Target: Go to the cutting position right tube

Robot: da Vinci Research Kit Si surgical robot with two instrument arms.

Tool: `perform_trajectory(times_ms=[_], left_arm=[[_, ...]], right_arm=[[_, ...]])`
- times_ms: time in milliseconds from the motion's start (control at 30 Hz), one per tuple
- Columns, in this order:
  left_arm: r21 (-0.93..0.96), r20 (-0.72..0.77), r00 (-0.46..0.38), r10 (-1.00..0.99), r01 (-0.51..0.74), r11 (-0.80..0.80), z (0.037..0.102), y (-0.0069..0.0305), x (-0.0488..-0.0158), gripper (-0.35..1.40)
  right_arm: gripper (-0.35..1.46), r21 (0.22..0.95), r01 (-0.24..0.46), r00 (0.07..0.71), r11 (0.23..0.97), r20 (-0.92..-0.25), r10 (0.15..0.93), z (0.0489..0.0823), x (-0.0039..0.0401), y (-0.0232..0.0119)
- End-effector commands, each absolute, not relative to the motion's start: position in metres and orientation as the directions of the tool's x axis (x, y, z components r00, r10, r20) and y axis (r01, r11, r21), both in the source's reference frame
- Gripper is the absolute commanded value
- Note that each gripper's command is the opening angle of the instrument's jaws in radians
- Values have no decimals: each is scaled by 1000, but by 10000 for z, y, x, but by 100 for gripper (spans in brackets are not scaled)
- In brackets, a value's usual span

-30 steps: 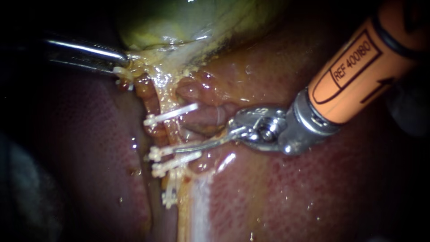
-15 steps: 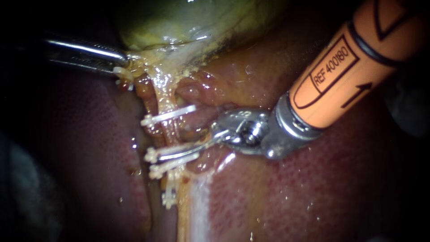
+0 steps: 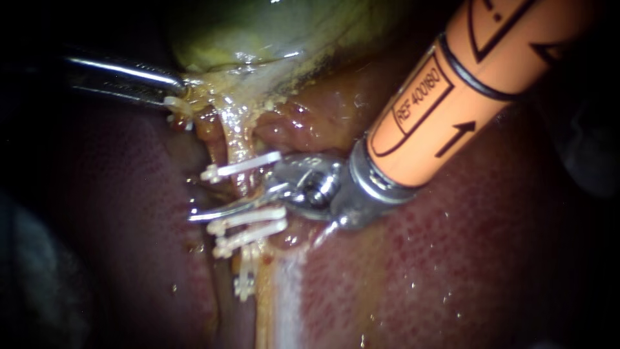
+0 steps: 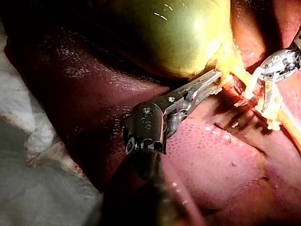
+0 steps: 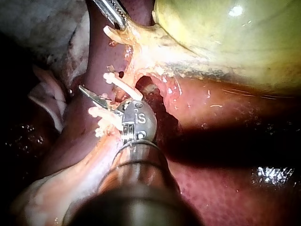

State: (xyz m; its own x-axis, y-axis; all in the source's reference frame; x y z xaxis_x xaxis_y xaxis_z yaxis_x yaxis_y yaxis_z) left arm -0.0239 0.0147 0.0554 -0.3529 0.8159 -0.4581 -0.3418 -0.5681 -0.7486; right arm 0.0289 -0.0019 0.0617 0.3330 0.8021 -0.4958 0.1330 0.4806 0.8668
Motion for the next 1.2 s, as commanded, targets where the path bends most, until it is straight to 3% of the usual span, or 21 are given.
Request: perform_trajectory(times_ms=[33,667,1200], left_arm=[[-748,-458,-353,816,-342,-568,555,147,-239,-35],[-749,-458,-353,816,-342,-568,555,147,-239,-35],[-749,-458,-353,816,-342,-568,555,147,-239,-35]], right_arm=[[122,867,133,333,481,-496,802,617,289,-20],[122,868,206,340,452,-496,799,557,294,-38],[122,868,207,334,451,-496,802,556,294,-36]])
